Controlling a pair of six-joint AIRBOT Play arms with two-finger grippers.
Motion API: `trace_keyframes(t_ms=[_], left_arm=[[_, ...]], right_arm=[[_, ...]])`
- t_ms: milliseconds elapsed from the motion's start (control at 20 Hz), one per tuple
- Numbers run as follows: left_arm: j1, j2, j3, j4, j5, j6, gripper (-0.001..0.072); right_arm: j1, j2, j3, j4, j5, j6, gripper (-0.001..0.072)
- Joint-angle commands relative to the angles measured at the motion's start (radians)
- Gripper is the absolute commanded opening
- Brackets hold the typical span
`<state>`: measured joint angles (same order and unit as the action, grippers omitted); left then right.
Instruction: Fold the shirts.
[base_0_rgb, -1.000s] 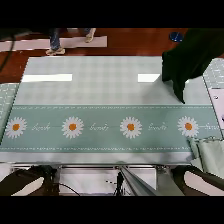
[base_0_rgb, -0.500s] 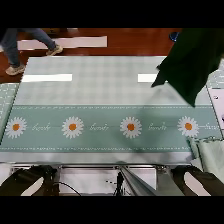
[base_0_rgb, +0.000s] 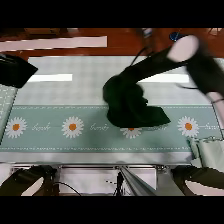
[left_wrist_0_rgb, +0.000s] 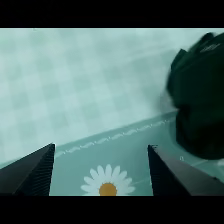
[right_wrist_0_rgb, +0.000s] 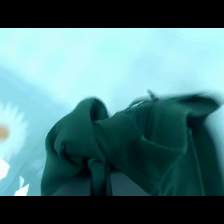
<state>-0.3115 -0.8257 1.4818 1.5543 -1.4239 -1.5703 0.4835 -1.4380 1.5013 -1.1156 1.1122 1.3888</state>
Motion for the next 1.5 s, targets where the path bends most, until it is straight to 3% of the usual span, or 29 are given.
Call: trace_keyframes(t_ms=[0,100,150,350,650,900,1100,1300,1400,1450], left_arm=[[0.0,0.001,-0.069,-0.018,-0.017,0.002,0.0708],[0.0,0.001,-0.123,-0.018,-0.015,0.006,0.0708],[0.0,0.001,-0.153,-0.018,-0.004,0.006,0.0708],[0.0,0.0,-0.306,-0.018,0.124,0.005,0.0708],[0.0,-0.007,-0.57,-0.098,0.25,0.018,0.0708],[0.002,-0.058,-0.743,-0.323,0.261,0.136,0.0708],[0.04,-0.103,-0.846,-0.445,0.349,0.16,0.0708],[0.229,-0.145,-0.878,-0.778,0.391,0.362,0.0708],[0.355,-0.188,-0.877,-0.935,0.329,0.465,0.0707],[0.413,-0.221,-0.877,-0.97,0.282,0.478,0.0707]], right_arm=[[0.228,-0.188,0.001,-0.002,-0.06,0.023,0.0095],[0.288,-0.214,0.001,-0.012,-0.077,0.021,0.049],[0.294,-0.207,0.001,-0.025,-0.072,0.018,0.0534],[0.192,-0.053,0.001,-0.197,-0.025,0.022,0.0547],[-0.239,0.226,0.001,-0.415,0.111,0.031,0.0561],[-0.605,0.223,-0.005,-0.404,0.22,-0.019,0.0561],[-0.764,0.212,-0.066,-0.31,0.198,-0.041,0.0561],[-0.8,0.212,-0.135,-0.25,0.171,-0.067,0.0561],[-0.8,0.212,-0.157,-0.229,0.158,-0.077,0.0561],[-0.8,0.212,-0.168,-0.216,0.152,-0.086,0.0561]])
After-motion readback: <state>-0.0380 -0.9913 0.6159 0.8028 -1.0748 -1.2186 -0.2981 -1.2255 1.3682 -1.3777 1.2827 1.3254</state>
